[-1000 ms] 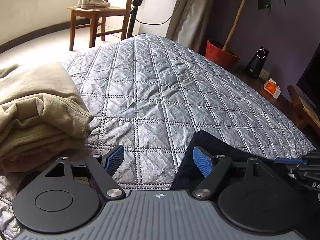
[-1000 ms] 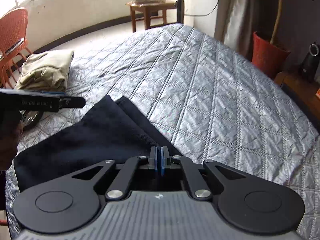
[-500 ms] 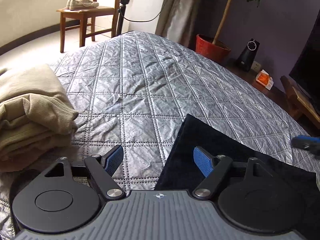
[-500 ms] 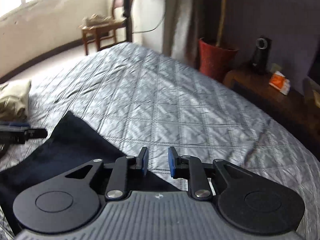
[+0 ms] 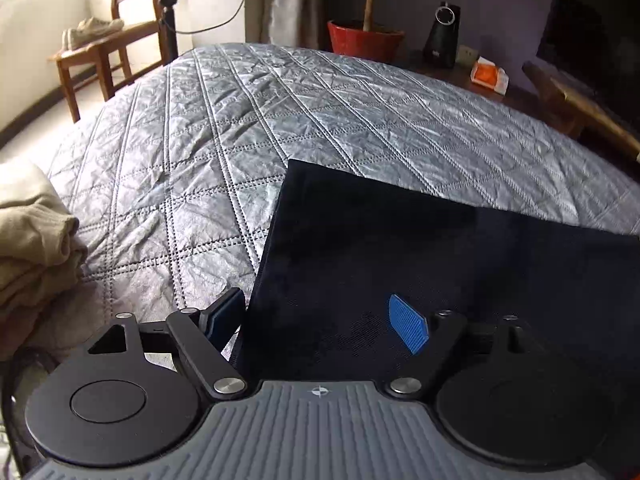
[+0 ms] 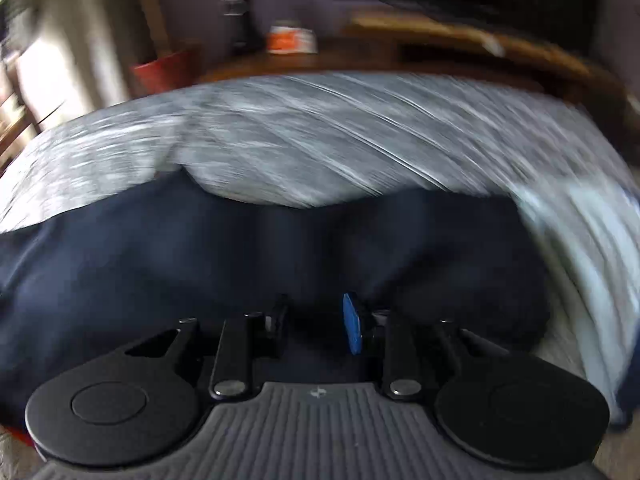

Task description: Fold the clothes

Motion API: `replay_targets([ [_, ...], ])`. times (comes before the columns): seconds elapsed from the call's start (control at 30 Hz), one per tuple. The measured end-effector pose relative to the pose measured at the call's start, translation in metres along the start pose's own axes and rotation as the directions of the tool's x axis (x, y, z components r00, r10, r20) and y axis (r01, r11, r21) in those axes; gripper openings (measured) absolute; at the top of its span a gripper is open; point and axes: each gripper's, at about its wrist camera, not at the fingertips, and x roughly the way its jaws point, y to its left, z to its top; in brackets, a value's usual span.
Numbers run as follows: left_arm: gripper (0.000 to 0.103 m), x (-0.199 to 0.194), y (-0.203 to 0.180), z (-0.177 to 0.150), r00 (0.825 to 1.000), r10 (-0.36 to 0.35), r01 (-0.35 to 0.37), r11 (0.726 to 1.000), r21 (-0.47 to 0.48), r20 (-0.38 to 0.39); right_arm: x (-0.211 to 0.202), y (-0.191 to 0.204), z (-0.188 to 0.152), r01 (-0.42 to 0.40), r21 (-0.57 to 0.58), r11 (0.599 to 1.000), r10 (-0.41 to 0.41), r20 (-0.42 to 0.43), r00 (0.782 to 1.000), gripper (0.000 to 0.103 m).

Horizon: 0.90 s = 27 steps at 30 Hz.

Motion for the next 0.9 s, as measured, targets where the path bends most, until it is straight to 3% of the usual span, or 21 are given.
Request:
replay_targets([
  [0.07, 0.087, -0.001, -0.003, -0.001, 1.000, 0.018, -0.018, 1.000, 0.020, 0.009, -0.003, -0.016, -0.005, 0.020, 0.033, 0.999, -0.020, 0.002, 1.000, 0.013],
  [0.27, 0.093, -0.003, -0.010, -0.003, 0.996, 0.077, -0.080, 0.994, 0.073, 0.041, -0.026, -0.018, 0.002, 0.113, 0.008, 0.994, -0.113, 0.110, 0.987, 0.023],
  [0.33, 0.094, -0.004, -0.014, -0.005, 0.994, 0.094, -0.100, 0.990, 0.099, 0.061, -0.019, -0.026, 0.003, 0.160, -0.011, 0.987, -0.159, 0.083, 0.984, 0.022],
  [0.4, 0.095, -0.004, -0.015, -0.005, 0.993, 0.097, -0.103, 0.990, 0.100, 0.065, -0.012, -0.036, -0.001, 0.177, -0.011, 0.984, -0.176, 0.044, 0.983, 0.014],
  [0.5, 0.098, -0.002, -0.012, -0.005, 0.993, 0.097, -0.103, 0.991, 0.088, 0.062, -0.028, -0.049, -0.009, 0.174, 0.048, 0.984, -0.177, 0.085, 0.980, 0.013],
  [0.53, 0.099, -0.002, -0.012, -0.005, 0.993, 0.100, -0.106, 0.990, 0.090, 0.064, -0.036, -0.052, -0.011, 0.174, 0.070, 0.982, -0.181, 0.109, 0.978, 0.015],
  [0.57, 0.099, -0.002, -0.013, -0.006, 0.992, 0.103, -0.109, 0.990, 0.094, 0.068, -0.042, -0.054, -0.014, 0.191, 0.081, 0.978, -0.200, 0.133, 0.971, 0.027],
  [0.6, 0.099, -0.002, -0.013, -0.006, 0.992, 0.105, -0.111, 0.989, 0.096, 0.071, -0.049, -0.056, -0.016, 0.208, 0.094, 0.974, -0.220, 0.156, 0.963, 0.031],
  [0.63, 0.099, -0.002, -0.014, -0.007, 0.992, 0.105, -0.112, 0.989, 0.097, 0.073, -0.055, -0.059, -0.019, 0.214, 0.111, 0.971, -0.230, 0.174, 0.957, 0.031],
  [0.7, 0.099, -0.002, -0.011, -0.006, 0.993, 0.096, -0.101, 0.992, 0.077, 0.069, -0.063, -0.066, -0.023, 0.168, 0.164, 0.972, -0.197, 0.187, 0.962, 0.031],
  [0.8, 0.090, -0.011, -0.006, -0.005, 0.992, 0.080, -0.083, 0.996, 0.032, 0.094, -0.065, -0.072, -0.027, 0.016, 0.207, 0.978, -0.059, 0.202, 0.978, 0.031],
  [0.9, 0.091, -0.031, -0.013, -0.011, 0.987, 0.053, -0.066, 0.994, 0.082, 0.152, -0.053, -0.070, -0.024, -0.008, 0.176, 0.984, -0.025, 0.181, 0.983, 0.031],
])
